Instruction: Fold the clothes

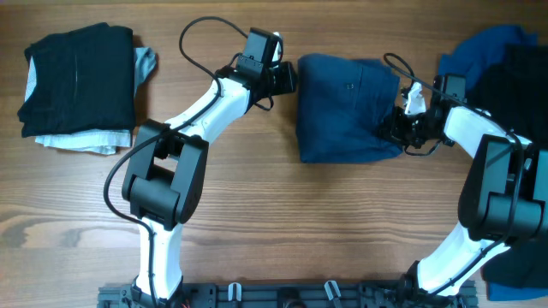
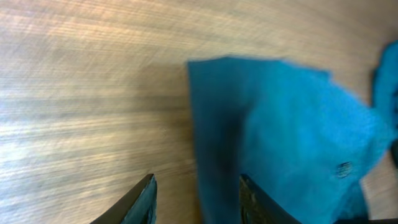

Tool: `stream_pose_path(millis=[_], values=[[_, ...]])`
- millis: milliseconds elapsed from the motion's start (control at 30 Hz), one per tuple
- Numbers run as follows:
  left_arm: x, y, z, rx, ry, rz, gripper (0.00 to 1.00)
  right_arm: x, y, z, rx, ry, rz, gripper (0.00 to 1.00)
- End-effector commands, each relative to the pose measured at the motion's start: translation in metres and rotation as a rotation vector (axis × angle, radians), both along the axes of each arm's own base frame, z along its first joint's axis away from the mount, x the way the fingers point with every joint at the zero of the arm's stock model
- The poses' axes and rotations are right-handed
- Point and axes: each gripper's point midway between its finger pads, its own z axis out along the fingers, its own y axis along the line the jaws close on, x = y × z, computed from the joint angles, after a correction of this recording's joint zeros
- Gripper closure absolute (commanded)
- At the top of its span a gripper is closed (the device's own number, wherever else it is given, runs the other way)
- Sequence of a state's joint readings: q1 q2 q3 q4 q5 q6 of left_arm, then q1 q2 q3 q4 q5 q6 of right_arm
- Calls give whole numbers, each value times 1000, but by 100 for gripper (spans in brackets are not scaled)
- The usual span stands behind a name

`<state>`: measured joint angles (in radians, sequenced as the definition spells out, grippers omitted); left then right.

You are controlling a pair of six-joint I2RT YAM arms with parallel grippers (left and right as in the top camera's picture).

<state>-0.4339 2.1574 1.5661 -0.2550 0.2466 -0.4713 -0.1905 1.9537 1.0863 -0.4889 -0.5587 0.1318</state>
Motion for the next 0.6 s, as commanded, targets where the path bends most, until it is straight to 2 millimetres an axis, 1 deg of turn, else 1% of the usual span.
stream_pose_path(millis=[0,67,100,167,200,267,333,433,500,567], values=[[0,-23,34,-115,-71,-105,57,-38,-20,-52,-151,194,-66,96],[-2,-36,47,-184,-96,-162,53,-38,-20,-52,-151,193,-67,96],[0,-37,49,-188,-111,-162,53,-38,-20,-52,-151,194,-67,96],[4,-42,53,-201,-144,-170,64,-38,-20,-52,-150,194,-69,96],[6,-45,54,-209,-162,-175,75,-38,-20,-52,-150,194,-68,96],[8,-56,51,-221,-189,-192,83,-38,-20,-52,-150,195,-67,96],[8,-70,43,-234,-216,-213,84,-38,-18,-51,-143,194,-66,96],[10,-89,23,-255,-254,-240,83,-38,-16,-51,-131,191,-62,96],[14,-91,-2,-234,-251,-216,83,-38,-15,-51,-132,191,-59,96],[17,-88,-28,-205,-231,-195,83,-38,-14,-51,-132,191,-56,96]])
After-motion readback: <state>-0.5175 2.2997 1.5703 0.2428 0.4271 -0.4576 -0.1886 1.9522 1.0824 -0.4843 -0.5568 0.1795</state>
